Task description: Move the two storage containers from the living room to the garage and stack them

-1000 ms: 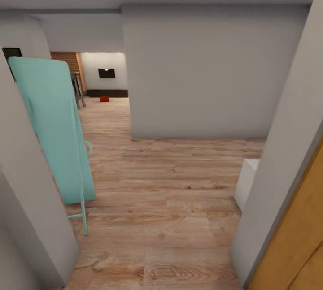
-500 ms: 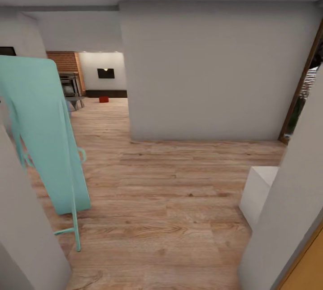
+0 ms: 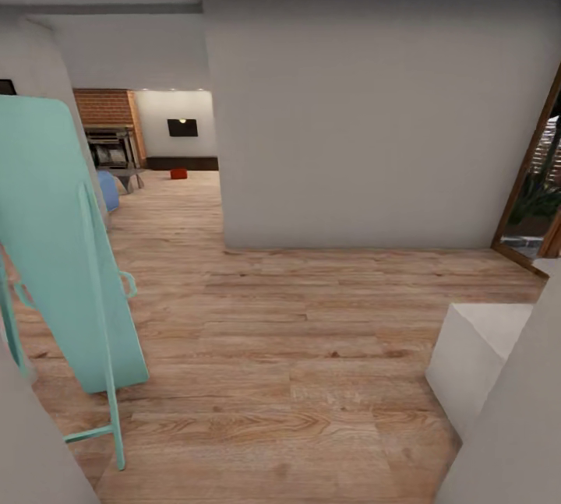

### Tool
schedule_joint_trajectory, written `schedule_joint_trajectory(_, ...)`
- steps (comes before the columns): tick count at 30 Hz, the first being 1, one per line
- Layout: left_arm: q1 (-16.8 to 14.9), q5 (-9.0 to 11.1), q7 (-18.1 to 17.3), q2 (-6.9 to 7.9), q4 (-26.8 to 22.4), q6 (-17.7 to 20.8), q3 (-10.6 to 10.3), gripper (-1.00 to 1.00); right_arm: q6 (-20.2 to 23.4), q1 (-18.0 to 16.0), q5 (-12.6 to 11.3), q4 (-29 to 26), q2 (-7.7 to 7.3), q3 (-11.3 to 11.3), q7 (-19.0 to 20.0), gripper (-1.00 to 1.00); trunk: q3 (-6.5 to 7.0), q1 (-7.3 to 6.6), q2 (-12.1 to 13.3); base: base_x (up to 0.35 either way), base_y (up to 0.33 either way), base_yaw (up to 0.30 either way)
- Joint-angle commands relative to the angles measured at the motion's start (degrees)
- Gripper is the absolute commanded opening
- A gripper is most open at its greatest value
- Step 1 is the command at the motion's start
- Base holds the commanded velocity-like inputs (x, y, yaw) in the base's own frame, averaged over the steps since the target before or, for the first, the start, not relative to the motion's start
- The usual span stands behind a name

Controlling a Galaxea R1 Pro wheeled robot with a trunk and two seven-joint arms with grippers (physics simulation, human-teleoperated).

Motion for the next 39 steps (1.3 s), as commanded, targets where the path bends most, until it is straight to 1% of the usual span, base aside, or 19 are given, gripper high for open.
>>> schedule_joint_trajectory(1,0.0,0.3,0.0,0.00,0.0,-0.1,0.0,1.00,-0.3,-0.1,-0.4,0.2,0.02,0.5,-0.1,1.00,-0.05,0.03,0.0,0.324,0.000,0.000)
schedule_joint_trajectory(12,0.0,0.3,0.0,-0.06,-0.1,-0.2,0.0,1.00,-0.5,-0.1,-0.4,0.2,-0.01,0.5,0.0,1.00,-0.05,0.03,0.0,0.324,0.000,0.086)
schedule_joint_trajectory(39,0.0,0.4,0.0,0.00,0.0,-0.1,0.0,1.00,-0.4,-0.1,-0.4,0.2,-0.09,0.6,-0.2,1.00,-0.05,0.03,0.0,0.324,0.000,0.002)
